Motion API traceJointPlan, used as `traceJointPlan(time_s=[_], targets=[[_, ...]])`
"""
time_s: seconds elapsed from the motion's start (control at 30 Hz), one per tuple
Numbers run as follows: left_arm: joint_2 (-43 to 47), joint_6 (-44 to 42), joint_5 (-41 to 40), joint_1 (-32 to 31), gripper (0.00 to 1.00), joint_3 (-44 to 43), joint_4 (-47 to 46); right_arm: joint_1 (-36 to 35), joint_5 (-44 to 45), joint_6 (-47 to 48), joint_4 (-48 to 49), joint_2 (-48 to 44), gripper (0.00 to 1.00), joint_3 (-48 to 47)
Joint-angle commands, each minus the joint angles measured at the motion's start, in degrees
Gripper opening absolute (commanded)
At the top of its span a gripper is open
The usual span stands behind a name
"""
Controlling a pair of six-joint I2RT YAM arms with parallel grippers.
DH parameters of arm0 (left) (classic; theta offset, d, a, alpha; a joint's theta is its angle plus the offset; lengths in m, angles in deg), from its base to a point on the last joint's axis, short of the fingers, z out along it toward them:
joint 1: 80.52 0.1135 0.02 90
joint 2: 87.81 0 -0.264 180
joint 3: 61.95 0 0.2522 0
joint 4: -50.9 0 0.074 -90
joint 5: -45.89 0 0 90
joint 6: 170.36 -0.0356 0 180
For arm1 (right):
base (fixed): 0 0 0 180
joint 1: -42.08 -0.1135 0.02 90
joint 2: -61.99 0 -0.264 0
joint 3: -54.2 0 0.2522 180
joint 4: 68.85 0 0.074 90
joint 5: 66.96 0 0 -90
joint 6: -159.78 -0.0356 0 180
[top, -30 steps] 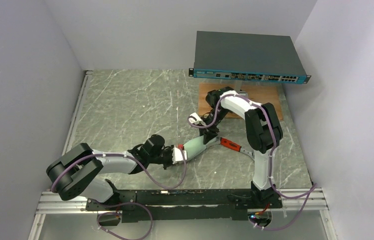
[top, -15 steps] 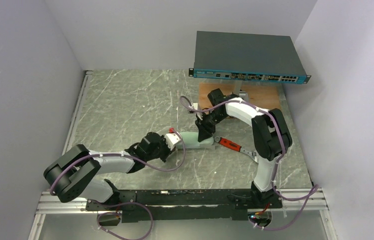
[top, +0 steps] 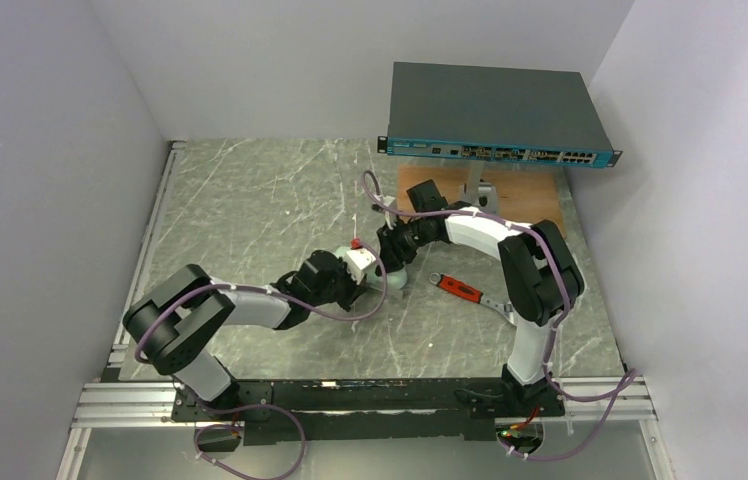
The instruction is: Open the umbrella
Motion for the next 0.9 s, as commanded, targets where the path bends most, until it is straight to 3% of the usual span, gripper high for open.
traceJointPlan(time_s=[0.0,0.03,0.07,0.13,0.2,0.23,0.33,0.53,0.77,0.87], targets=[[0.0,1.9,5.2,-0.5,0.0,-1.6,-4.7,-0.4,5.4,-5.0,10.1,1.8,0.0,1.0],[1.3,1.9,5.8,0.2,0.01,-1.1,-3.3,-0.4,4.8,-4.8,10.5,1.4,0.0,1.3],[3.2,2.1,7.0,1.2,0.14,-0.5,-1.6,-0.4,4.3,-4.4,10.5,1.1,0.0,1.3],[8.0,2.5,10.2,3.7,0.49,1.1,2.7,-0.4,2.5,-3.1,9.1,0.6,0.23,0.7],[13.8,1.9,11.3,6.4,0.69,1.9,9.0,-0.4,1.5,-1.7,7.6,-0.1,0.56,0.0],[16.7,1.7,11.7,8.0,0.75,1.9,12.4,-0.4,1.0,-1.0,6.9,-0.5,0.61,-0.4],[24.1,0.9,16.1,12.8,0.81,1.7,21.0,-0.4,-1.4,2.1,4.8,-1.6,0.69,-1.6],[31.6,-1.8,17.1,19.7,0.92,-0.4,29.5,-1.3,-6.8,8.9,-0.1,-3.7,0.69,-2.8],[29.2,-2.2,17.7,26.7,0.91,-5.1,31.1,-5.6,-8.2,23.6,-10.0,-5.1,0.6,-4.3],[27.0,-1.4,18.8,28.1,0.88,-7.5,30.9,-7.1,-7.6,25.6,-11.4,-5.4,0.53,-4.4]])
